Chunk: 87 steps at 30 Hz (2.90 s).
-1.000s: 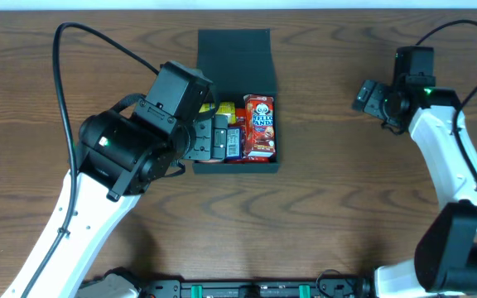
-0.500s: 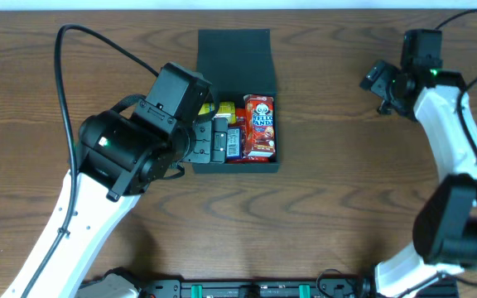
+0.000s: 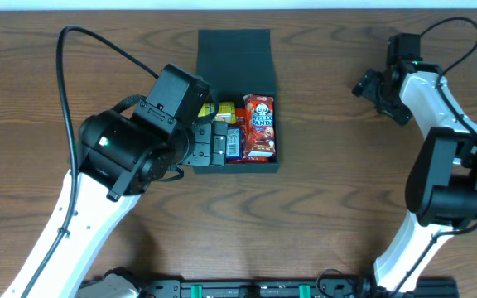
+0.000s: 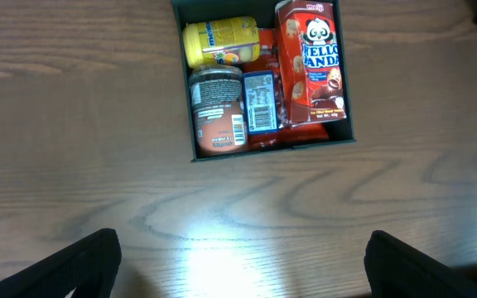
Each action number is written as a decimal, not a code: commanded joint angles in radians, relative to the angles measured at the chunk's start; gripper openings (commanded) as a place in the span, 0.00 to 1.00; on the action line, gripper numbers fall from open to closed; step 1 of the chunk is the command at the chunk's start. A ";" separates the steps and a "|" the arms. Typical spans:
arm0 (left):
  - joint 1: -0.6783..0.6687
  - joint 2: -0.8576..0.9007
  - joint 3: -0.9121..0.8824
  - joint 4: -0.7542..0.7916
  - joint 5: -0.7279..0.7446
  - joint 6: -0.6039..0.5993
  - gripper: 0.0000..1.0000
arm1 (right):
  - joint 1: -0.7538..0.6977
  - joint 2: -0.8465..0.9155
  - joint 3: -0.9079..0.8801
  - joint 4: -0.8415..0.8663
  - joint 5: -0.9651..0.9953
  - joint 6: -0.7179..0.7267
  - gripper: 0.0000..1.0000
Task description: Pack container
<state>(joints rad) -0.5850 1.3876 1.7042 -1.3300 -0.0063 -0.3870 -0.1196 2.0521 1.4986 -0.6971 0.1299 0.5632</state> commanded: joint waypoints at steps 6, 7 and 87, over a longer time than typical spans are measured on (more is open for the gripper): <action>0.002 -0.002 0.002 -0.004 -0.001 0.026 0.95 | -0.059 -0.004 0.022 0.018 0.031 0.027 0.99; 0.002 -0.002 0.002 -0.004 -0.001 0.026 0.95 | -0.065 -0.004 0.022 0.024 0.031 0.025 0.99; 0.002 -0.002 0.002 0.044 0.000 0.029 0.95 | -0.060 0.078 0.015 0.074 0.039 0.016 0.12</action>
<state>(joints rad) -0.5850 1.3876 1.7042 -1.2839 -0.0063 -0.3683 -0.1864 2.1201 1.4986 -0.6231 0.1539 0.5777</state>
